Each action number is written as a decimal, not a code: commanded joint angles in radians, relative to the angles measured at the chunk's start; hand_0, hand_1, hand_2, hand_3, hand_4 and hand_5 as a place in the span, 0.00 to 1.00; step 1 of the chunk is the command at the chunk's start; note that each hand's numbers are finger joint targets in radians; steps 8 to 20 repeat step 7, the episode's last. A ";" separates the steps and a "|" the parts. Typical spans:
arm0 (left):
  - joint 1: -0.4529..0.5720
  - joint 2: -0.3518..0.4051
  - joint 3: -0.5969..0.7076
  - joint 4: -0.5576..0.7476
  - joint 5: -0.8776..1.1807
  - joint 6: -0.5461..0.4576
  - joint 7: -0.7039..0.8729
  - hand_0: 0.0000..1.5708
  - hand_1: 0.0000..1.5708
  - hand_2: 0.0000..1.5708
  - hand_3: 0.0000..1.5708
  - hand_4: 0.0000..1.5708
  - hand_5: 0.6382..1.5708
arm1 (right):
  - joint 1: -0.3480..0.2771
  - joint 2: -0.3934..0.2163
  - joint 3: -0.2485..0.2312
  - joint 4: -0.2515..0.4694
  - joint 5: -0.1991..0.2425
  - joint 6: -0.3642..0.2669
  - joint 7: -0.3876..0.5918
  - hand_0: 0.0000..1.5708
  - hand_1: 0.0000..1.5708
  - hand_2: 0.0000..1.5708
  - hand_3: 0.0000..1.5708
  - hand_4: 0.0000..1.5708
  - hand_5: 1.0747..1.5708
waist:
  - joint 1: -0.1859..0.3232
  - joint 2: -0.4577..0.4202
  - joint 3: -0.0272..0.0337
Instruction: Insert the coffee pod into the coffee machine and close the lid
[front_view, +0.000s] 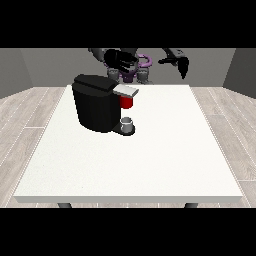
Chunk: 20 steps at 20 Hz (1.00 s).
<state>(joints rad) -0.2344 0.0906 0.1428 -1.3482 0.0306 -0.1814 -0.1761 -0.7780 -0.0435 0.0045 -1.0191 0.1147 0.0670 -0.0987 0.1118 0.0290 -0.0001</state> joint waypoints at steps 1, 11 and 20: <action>0.006 -0.007 0.013 0.006 0.014 0.022 0.038 0.00 0.00 0.00 0.00 0.12 1.00 | 0.105 0.041 0.044 -0.053 -0.055 0.084 -0.053 0.00 0.00 0.00 0.00 0.22 1.00 | -0.059 -0.069 0.0003; 0.119 -0.017 0.000 -0.008 0.002 0.022 0.003 0.00 0.00 0.00 0.00 0.12 1.00 | 0.350 0.043 0.082 -0.115 -0.157 -0.007 -0.103 0.00 0.00 0.00 0.00 0.10 1.00 | -0.076 -0.144 0.0003; 0.119 -0.017 0.000 -0.008 0.002 0.022 0.003 0.00 0.00 0.00 0.00 0.12 1.00 | 0.350 0.043 0.082 -0.115 -0.157 -0.007 -0.103 0.00 0.00 0.00 0.00 0.10 1.00 | -0.076 -0.144 0.0003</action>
